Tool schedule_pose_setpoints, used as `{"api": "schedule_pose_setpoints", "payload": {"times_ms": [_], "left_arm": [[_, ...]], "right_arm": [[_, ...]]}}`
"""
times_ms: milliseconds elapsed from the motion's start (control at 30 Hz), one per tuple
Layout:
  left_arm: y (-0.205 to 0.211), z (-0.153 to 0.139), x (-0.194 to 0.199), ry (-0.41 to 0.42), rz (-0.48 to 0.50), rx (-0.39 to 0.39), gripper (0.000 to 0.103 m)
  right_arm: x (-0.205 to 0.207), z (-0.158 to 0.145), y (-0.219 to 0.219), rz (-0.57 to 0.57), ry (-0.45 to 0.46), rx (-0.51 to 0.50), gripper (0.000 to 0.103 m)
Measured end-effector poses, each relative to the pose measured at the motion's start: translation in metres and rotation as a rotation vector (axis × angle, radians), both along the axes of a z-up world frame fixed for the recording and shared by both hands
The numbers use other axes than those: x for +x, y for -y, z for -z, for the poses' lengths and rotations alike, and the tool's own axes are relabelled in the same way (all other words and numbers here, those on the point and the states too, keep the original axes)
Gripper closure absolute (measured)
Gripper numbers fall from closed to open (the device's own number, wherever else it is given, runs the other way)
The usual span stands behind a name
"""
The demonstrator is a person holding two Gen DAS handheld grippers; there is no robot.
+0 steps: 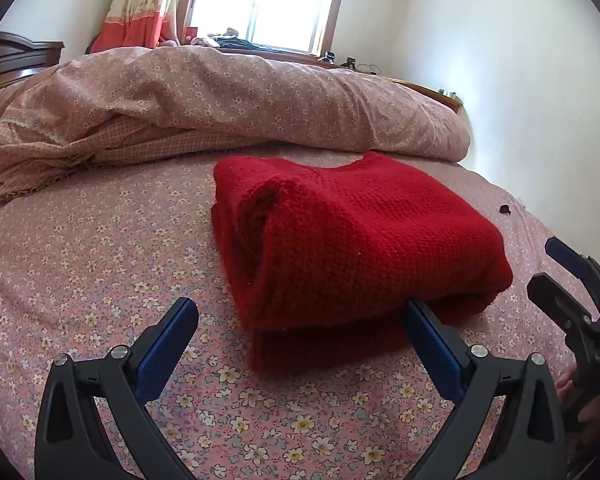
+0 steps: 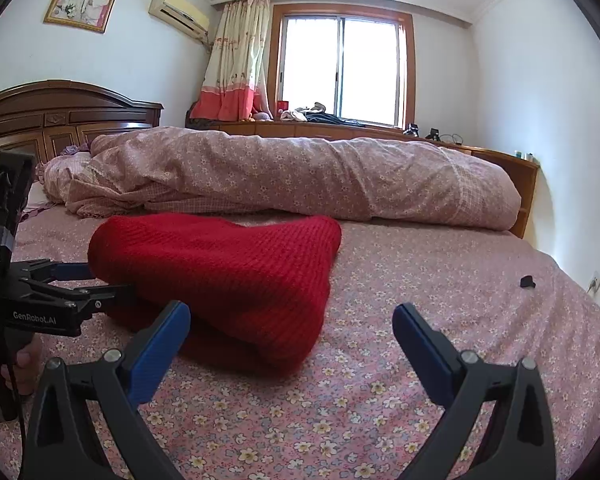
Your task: Fold small clothes
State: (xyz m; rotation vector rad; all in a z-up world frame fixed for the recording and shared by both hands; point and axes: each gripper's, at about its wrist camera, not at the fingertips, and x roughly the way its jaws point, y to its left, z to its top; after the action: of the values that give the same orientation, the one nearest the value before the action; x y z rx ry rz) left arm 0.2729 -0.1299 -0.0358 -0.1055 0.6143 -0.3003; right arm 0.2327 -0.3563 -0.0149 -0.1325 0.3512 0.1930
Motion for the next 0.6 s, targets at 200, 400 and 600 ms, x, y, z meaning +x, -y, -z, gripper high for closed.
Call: {"api": "schedule_pose_setpoints", "payload": {"times_ms": [200,400,600], "left_arm": [[0.0005,0.0004,-0.0014,0.006,-0.002,0.006,0.005],[0.0008,0.0006,-0.0016,0.006,-0.003,0.007,0.005],[0.0013,0.0008,-0.0016,0.004,-0.003,0.005,0.005]], "right_arm": [[-0.0011,0.0007,-0.0004,0.002,-0.003,0.000,0.000],[0.0016,0.0008,0.0009,0.005,-0.009,0.010,0.000],[0.0005,0.0011,0.0021,0.007,-0.008,0.016,0.000]]}}
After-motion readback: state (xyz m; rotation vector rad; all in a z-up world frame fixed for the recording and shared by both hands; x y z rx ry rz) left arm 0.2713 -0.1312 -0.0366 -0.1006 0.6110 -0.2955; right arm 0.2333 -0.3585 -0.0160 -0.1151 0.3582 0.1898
